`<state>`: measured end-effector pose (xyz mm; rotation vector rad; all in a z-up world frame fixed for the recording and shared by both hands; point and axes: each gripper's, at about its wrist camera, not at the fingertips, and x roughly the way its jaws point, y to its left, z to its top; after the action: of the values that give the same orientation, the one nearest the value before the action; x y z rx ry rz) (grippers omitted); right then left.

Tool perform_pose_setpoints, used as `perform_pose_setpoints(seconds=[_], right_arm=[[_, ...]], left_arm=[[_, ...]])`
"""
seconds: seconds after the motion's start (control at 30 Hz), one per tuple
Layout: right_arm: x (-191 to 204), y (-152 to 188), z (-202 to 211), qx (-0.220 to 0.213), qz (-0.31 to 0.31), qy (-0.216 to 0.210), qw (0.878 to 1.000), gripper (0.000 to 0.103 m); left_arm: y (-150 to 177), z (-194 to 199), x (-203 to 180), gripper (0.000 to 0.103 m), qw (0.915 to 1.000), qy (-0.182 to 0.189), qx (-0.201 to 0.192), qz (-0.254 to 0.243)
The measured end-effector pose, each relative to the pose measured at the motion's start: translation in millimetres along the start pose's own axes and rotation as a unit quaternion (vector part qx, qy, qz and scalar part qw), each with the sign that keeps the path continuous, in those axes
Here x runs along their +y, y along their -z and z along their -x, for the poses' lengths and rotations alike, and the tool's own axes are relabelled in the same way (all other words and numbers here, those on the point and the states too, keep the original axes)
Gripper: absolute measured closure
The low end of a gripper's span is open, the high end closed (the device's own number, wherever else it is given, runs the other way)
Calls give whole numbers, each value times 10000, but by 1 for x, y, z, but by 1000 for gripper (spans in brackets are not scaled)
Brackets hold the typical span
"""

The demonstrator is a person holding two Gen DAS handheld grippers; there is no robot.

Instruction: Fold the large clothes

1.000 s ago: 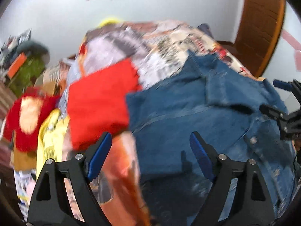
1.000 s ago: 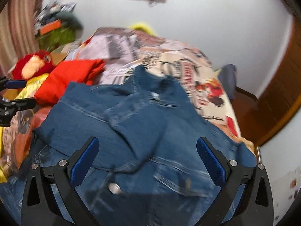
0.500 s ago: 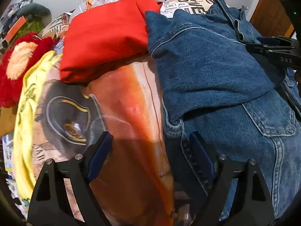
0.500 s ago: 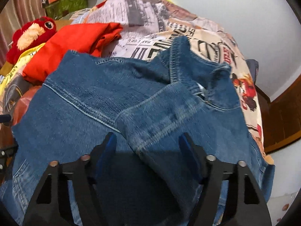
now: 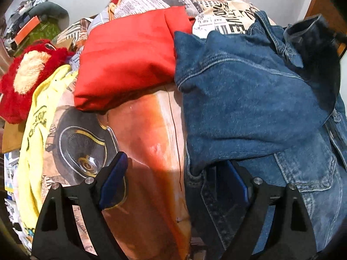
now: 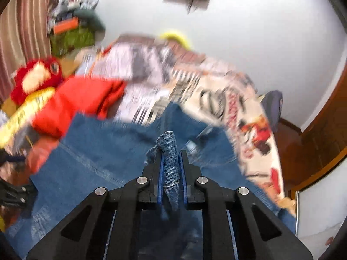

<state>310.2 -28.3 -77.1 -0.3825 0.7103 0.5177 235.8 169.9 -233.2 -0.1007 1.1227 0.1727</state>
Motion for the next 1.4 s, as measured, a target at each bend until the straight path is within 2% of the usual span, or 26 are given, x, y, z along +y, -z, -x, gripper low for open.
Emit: perform_pose_setpoints(seconds=[0.17,0.33,0.43,0.57,0.8,0.93,1.07,1.17,1.27,1.4], right_arm=[[-45,-21,44,-642,-447,153,9968,92],[-75,-8,70,-945,-867,187,9916,94],[-84,14,63,-733,-1058,229,9914,94],[-96,54,41,-239,-1361,237,9901,94],[-123,129,14,510,-2044,178,9774,94],[-131,157,5,848,-2329,6,9688,94],[-135,170,4,941,-2461,-54,9647,93],[-137,169,7,939,-2476,-80,9643,91],[-139,165,15,976,-2332,174,9674,90],[-151,160,38,864,-2257,382,9696,89]], left_arm=[[-6,6,-8,16,9998,-166,-76,-91],[-7,7,-17,17,9992,-341,-139,-166],[-6,4,-22,16,9988,-412,-106,-230],[-4,2,-27,16,9981,-520,-81,-336],[-1,2,-34,16,9967,-605,-66,-536],[1,4,-36,16,9969,-578,-62,-536],[2,10,-39,17,9970,-505,-82,-575],[1,23,-43,16,9973,-312,-184,-639],[-4,42,-48,16,9968,-111,-360,-711],[-19,65,-60,16,9943,-59,-642,-844]])
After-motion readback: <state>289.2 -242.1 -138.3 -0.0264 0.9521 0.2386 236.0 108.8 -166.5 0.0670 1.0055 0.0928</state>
